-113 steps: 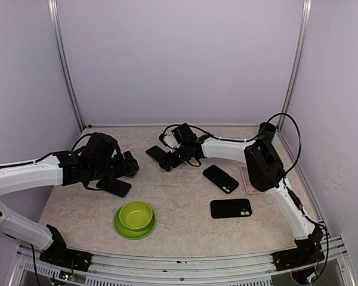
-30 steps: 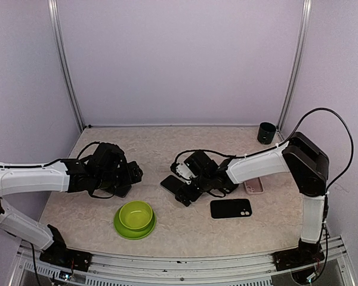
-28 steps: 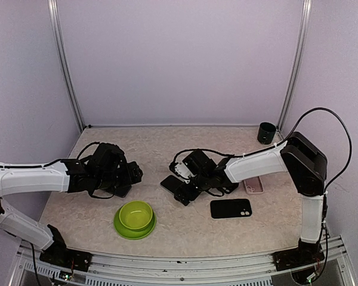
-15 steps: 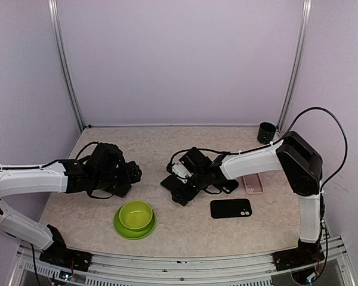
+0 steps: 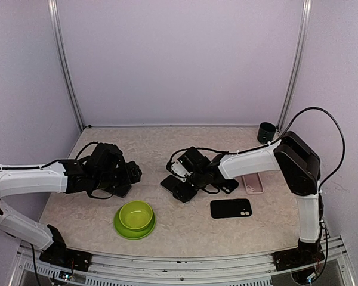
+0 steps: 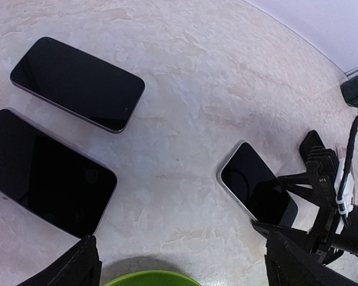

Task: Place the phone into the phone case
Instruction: Pick up the phone at the center of the board.

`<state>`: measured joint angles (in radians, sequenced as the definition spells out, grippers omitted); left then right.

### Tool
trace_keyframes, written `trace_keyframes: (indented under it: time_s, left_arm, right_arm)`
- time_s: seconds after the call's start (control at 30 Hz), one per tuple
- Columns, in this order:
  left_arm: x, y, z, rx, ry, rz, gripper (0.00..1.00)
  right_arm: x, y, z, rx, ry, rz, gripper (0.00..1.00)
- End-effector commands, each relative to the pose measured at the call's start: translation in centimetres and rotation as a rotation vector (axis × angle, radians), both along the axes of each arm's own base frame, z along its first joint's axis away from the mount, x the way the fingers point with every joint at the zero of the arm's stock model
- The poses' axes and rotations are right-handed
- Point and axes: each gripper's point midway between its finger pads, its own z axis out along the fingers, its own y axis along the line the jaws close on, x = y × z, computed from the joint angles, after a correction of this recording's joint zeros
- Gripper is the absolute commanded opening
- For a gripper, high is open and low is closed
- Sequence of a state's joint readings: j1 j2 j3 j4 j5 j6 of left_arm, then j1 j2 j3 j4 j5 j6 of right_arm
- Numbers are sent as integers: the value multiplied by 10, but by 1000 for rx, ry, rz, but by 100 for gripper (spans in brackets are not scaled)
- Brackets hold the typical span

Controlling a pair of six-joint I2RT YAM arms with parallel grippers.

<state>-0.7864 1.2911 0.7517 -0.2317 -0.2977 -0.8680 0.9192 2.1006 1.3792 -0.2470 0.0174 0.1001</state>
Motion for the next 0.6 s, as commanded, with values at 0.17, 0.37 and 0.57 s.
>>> trace_keyframes:
  time_s: [0.17, 0.37, 0.57]
  left_arm:
    - [1, 1, 0, -5, -11, 12, 93]
    - [3, -6, -1, -18, -5, -2, 93]
    - [4, -13, -1, -33, 0, -24, 93]
  right_arm:
    - [-14, -25, -43, -112, 70, -2, 60]
    - [-12, -17, -11, -38, 19, 26, 56]
    - [-13, -16, 17, 21, -37, 45, 50]
